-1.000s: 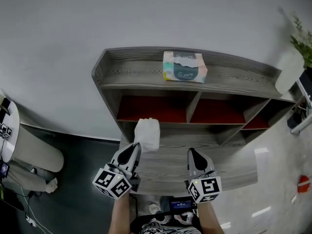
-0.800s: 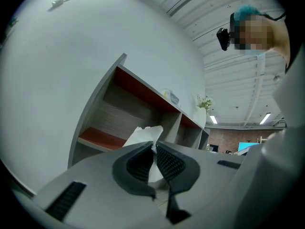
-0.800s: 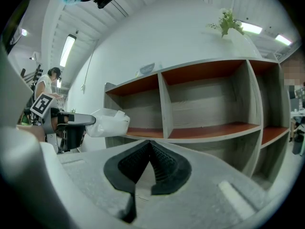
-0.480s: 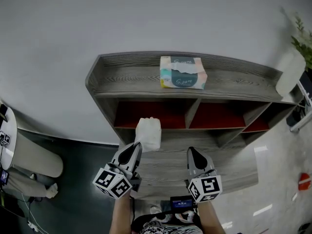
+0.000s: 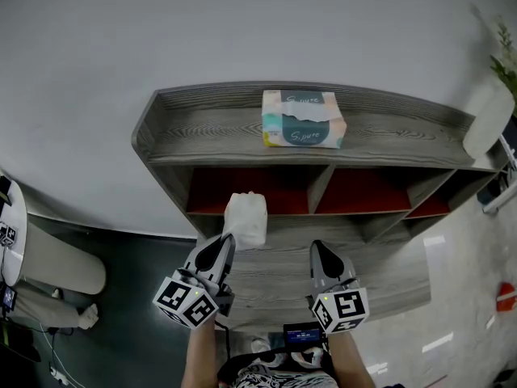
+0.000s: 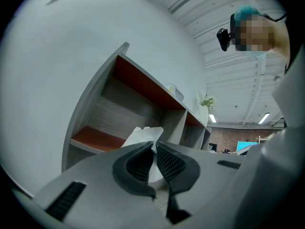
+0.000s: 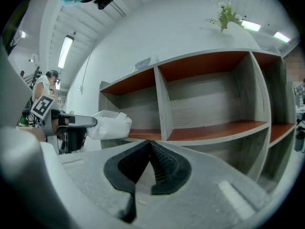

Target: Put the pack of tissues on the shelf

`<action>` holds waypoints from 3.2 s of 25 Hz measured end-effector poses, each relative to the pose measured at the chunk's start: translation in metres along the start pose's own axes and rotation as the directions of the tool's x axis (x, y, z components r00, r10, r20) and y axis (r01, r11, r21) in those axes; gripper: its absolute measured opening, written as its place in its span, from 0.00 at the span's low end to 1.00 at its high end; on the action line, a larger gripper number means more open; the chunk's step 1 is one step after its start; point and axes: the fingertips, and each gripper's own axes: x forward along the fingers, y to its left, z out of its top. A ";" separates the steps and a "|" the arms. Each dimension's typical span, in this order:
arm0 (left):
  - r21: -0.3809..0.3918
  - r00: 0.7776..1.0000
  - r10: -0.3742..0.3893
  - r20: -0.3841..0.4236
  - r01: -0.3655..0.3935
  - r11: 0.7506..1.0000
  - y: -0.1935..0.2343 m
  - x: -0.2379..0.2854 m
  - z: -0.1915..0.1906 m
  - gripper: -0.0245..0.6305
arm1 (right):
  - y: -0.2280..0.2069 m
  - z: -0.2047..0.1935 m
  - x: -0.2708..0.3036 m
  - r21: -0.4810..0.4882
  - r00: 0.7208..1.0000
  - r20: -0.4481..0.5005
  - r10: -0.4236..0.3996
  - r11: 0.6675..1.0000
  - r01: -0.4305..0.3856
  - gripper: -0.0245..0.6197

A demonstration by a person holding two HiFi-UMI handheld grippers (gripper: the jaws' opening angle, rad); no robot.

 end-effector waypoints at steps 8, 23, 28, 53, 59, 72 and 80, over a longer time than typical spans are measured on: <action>-0.002 1.000 0.003 -0.003 -0.003 1.000 0.006 0.011 0.000 0.05 | -0.006 0.000 0.009 0.005 1.000 -0.004 0.004 1.000 -0.004 0.05; -0.001 0.999 0.048 0.015 -0.048 0.999 0.022 0.030 0.005 0.05 | -0.013 0.005 0.033 -0.002 0.999 -0.002 0.038 0.999 -0.038 0.05; -0.002 0.998 0.055 0.017 -0.055 0.998 0.025 0.036 0.005 0.05 | -0.020 0.006 0.036 -0.001 0.999 0.003 0.034 0.999 -0.034 0.05; 0.022 0.977 0.199 0.075 -0.201 0.979 0.057 0.069 0.013 0.06 | -0.051 0.020 0.059 -0.029 0.999 0.034 0.016 0.999 -0.015 0.05; 0.021 0.974 0.206 0.089 -0.209 0.978 0.059 0.075 0.014 0.06 | -0.056 0.018 0.059 -0.033 0.999 0.032 -0.006 0.999 0.007 0.05; 0.008 0.965 0.232 0.120 -0.235 0.972 0.061 0.071 0.017 0.24 | -0.058 0.019 0.054 -0.012 0.999 0.044 -0.015 1.000 0.015 0.05; 0.014 0.965 0.236 0.118 -0.239 0.971 0.060 0.053 0.014 0.25 | -0.046 0.025 0.044 -0.036 0.998 0.059 0.009 0.999 -0.006 0.05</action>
